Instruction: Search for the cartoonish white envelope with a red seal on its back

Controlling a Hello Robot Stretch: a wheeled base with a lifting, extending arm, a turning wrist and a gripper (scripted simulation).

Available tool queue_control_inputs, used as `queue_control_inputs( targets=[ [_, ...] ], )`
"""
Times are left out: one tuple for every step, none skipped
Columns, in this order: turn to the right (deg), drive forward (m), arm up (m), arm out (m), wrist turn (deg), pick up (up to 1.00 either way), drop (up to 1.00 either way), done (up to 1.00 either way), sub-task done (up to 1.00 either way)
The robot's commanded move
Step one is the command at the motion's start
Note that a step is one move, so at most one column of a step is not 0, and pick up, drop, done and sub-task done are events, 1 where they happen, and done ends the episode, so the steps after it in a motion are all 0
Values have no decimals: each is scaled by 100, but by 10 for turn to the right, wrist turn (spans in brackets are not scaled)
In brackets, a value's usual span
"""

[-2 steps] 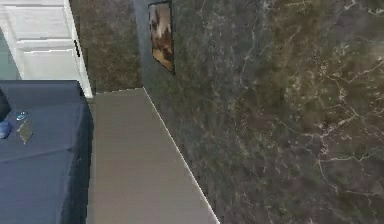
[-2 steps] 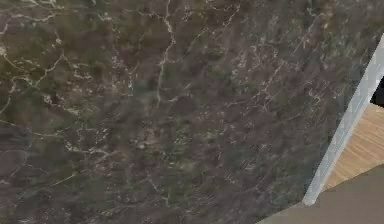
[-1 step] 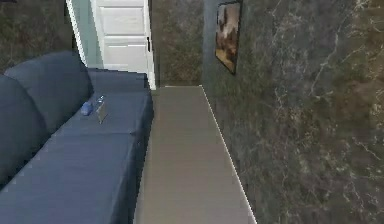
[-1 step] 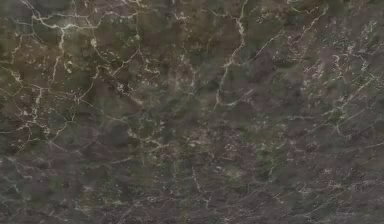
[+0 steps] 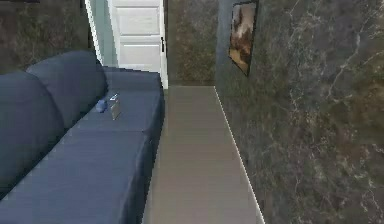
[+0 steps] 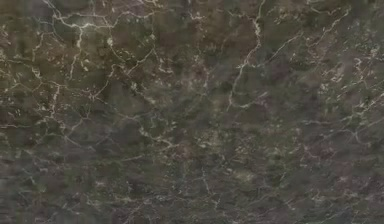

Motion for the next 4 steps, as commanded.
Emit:
queue_control_inputs(
  targets=[
    [0,100,0,0,0,0,0,0,0],
    [0,20,0,0,0,0,0,0,0],
    [-450,0,0,0,0,0,0,0,0],
    [0,0,0,0,0,0,0,100,0]
  ],
)
